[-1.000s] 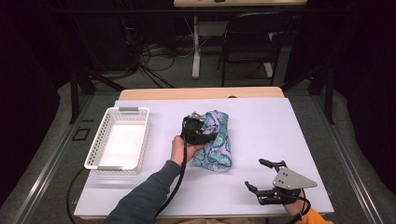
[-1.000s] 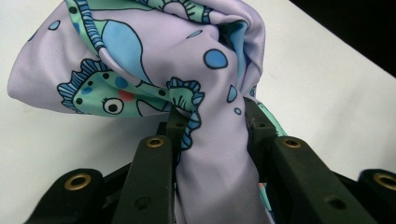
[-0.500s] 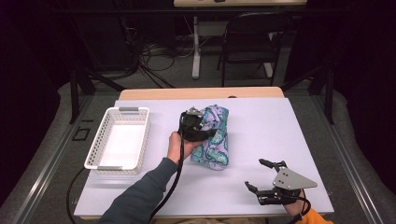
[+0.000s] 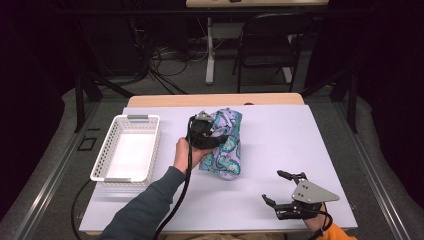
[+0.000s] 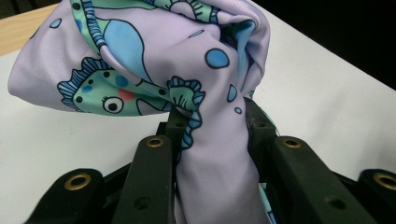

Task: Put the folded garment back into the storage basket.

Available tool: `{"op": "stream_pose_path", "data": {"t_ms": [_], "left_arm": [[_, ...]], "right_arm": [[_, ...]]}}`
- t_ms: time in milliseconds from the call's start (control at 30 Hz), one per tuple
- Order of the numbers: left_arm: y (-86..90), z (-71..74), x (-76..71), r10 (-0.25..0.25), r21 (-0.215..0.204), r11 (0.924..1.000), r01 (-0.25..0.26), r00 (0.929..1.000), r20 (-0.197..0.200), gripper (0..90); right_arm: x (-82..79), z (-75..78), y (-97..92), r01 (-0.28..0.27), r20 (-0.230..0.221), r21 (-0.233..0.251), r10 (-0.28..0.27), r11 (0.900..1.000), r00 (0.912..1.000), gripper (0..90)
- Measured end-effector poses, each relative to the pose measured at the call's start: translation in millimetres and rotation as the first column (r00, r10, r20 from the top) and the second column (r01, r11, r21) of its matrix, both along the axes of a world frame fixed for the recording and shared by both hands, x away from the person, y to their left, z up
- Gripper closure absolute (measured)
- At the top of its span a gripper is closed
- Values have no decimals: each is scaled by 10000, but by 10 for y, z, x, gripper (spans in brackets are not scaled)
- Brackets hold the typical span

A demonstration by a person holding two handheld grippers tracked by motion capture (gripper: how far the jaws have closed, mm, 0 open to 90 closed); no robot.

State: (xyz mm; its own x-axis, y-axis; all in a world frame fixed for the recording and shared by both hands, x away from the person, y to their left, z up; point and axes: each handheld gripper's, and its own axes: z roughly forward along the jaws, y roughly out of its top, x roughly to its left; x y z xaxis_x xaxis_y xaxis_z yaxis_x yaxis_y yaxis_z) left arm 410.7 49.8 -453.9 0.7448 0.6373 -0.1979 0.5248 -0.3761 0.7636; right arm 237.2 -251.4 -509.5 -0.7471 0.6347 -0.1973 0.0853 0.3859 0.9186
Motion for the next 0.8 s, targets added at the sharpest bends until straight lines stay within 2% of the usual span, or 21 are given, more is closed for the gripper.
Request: {"op": "stream_pose_path", "data": {"t_ms": [100, 300, 533, 667, 800], "left_arm": [[9, 33, -10, 42, -54, 10000, -42, 9999, 95, 700], [48, 106, -22, -62, 114, 9999, 59, 9997, 252, 700], [107, 150, -13, -49, 224, 9997, 42, 9995, 312, 700], [123, 171, -16, 30, 147, 9999, -35, 9994, 357, 700], [130, 196, -19, -13, 280, 9996, 2, 9993, 382, 700]], "right_arm": [[0, 0, 0, -14, 9, -20, 14, 10000, 10000, 145], [-1, 0, 0, 0, -11, -9, 0, 10000, 10000, 145], [0, 0, -1, -46, 23, 12, 46, 10000, 10000, 145], [-1, 0, -1, -33, 5, 20, 33, 10000, 10000, 145], [-1, -1, 1, -27, -24, 44, 27, 10000, 10000, 145]]}}
